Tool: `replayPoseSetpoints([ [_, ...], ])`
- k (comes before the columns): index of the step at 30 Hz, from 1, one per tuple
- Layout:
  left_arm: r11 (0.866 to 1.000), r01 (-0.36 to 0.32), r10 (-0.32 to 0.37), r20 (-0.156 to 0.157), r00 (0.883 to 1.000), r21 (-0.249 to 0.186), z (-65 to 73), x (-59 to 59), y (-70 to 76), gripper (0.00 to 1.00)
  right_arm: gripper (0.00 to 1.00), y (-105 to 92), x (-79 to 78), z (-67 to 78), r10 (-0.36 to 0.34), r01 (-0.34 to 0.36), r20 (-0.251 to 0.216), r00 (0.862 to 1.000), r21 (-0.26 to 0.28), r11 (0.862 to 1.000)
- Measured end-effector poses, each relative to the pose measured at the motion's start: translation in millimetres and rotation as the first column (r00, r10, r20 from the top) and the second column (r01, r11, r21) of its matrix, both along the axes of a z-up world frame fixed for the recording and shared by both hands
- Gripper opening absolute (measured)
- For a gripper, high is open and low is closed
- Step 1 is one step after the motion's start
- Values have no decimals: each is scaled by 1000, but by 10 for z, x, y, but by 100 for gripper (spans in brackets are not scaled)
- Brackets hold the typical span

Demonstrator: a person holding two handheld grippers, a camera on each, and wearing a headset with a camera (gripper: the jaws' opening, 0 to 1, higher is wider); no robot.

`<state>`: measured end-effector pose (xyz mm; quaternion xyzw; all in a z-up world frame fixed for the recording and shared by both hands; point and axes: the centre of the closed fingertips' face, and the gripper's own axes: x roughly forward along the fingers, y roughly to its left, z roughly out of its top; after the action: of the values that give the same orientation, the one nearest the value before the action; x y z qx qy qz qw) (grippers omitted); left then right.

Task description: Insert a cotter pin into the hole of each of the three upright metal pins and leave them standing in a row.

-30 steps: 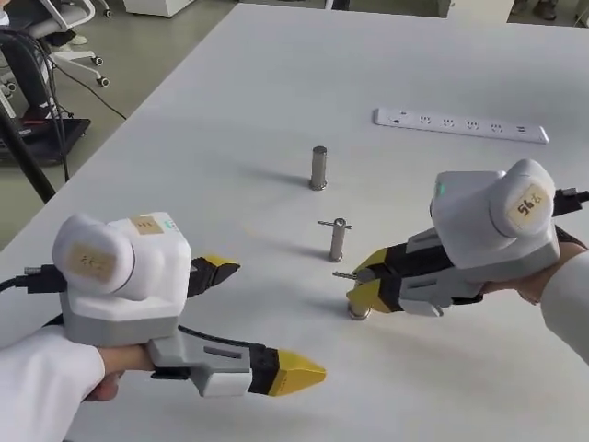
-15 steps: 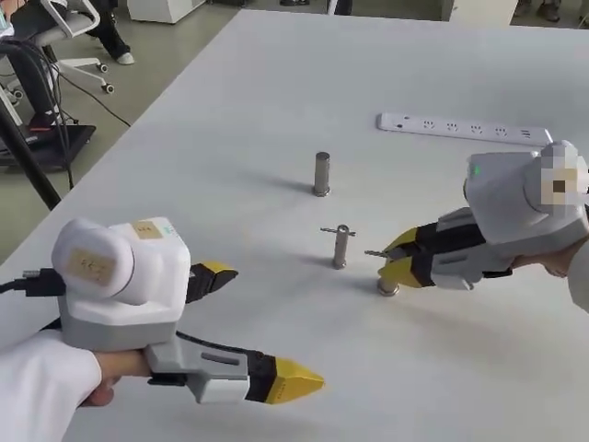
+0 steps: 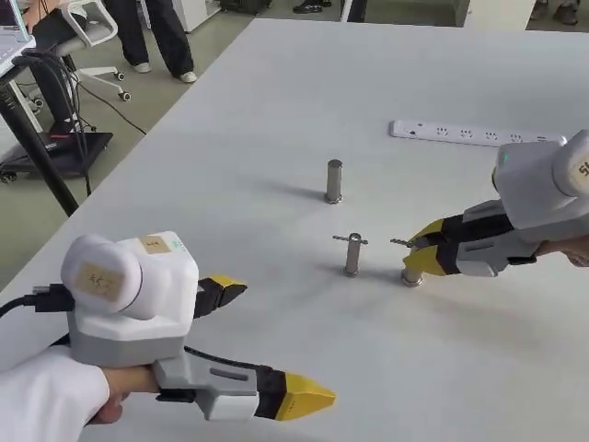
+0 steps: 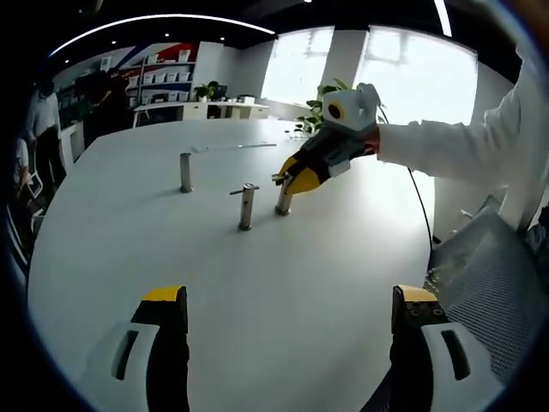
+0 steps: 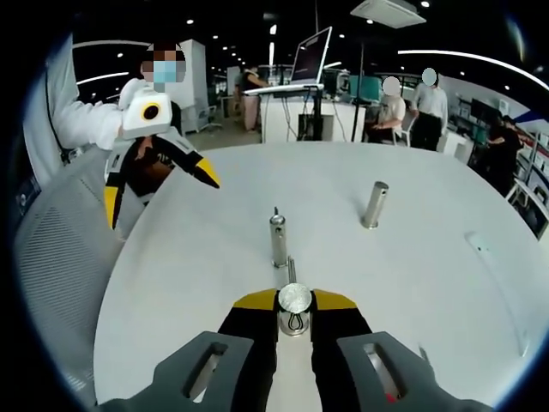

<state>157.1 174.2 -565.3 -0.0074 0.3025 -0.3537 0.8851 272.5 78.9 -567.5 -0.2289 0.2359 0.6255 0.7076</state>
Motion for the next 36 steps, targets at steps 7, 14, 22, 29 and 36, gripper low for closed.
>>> replayPoseSetpoints([
  [7, 1000, -6, 6, -10, 1000, -30, 16, -41, -38, 99, 8, 81, -41, -28, 25, -25, -5, 1000, 2, 1000],
  [14, 1000, -7, 7, -17, 1000, -29, -7, -59, -48, 99, 9, 95, -68, -37, 37, -37, -17, 999, 11, 999],
  [22, 999, -8, 7, -34, 999, -34, -40, -112, -66, 99, 9, 103, -65, -37, 47, -48, 27, 999, 31, 998],
  [29, 998, -2, 0, -34, 999, -55, 4, -115, -105, 99, 19, 77, -42, -112, 40, -40, 50, 998, -4, 999],
  [36, 999, 7, -9, -28, 1000, -47, 28, -122, -115, 99, 35, 82, -84, 50, -2, 0, 27, 1000, 79, 997],
])
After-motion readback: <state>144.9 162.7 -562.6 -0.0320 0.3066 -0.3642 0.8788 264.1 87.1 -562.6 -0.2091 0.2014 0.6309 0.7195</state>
